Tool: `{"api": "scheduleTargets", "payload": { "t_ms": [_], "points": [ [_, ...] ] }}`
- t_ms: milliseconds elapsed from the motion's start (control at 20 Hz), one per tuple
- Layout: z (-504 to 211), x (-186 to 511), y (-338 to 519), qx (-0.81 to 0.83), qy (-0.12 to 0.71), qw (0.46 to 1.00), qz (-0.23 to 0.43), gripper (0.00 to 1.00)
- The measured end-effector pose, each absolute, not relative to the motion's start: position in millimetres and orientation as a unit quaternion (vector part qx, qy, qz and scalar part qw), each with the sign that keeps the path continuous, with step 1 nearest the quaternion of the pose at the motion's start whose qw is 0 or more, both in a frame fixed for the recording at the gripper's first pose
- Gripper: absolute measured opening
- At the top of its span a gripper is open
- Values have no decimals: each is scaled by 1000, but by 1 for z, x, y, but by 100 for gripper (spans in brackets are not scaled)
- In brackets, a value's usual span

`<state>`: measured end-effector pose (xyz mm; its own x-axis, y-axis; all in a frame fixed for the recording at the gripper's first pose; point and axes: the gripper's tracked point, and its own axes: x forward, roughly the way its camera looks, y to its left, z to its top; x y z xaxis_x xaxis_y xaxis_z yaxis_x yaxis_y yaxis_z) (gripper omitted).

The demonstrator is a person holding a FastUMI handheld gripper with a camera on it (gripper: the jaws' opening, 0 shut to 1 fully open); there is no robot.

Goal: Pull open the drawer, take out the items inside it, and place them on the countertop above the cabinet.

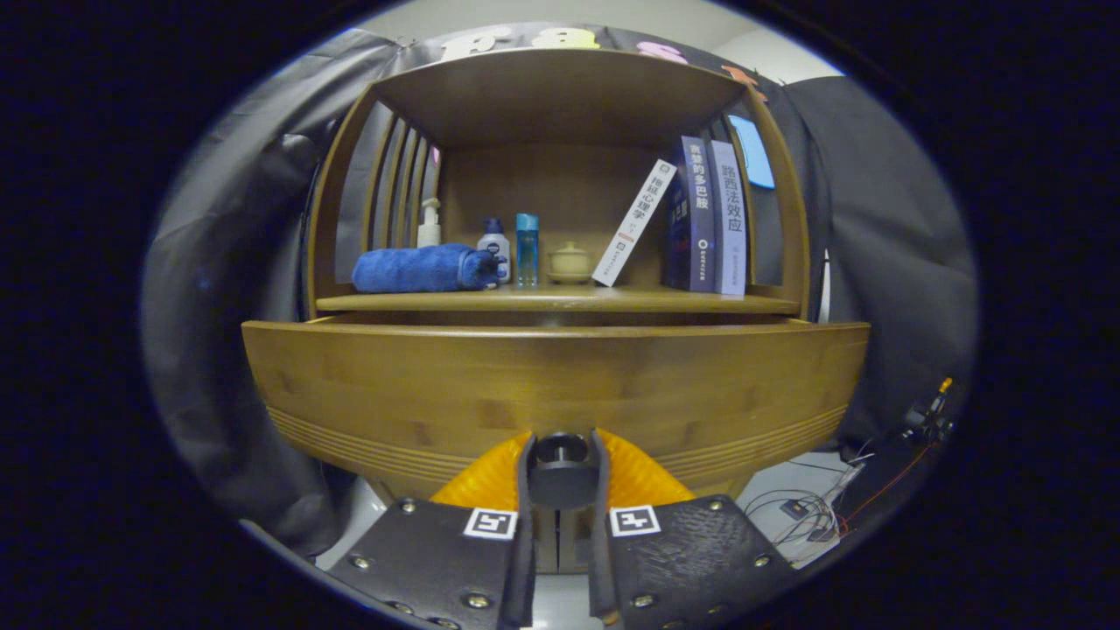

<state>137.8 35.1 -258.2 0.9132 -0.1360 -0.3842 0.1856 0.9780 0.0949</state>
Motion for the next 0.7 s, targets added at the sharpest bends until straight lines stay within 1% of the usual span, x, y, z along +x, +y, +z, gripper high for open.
{"api": "scheduleTargets", "payload": {
  "t_ms": [200, 450, 700],
  "points": [
    [-258, 107, 37, 67, 202, 974, -83, 24],
    [-252, 79, 49, 55, 207, 975, -60, 24],
    [-251, 75, 52, 71, 217, 972, -60, 24]
  ]
}}
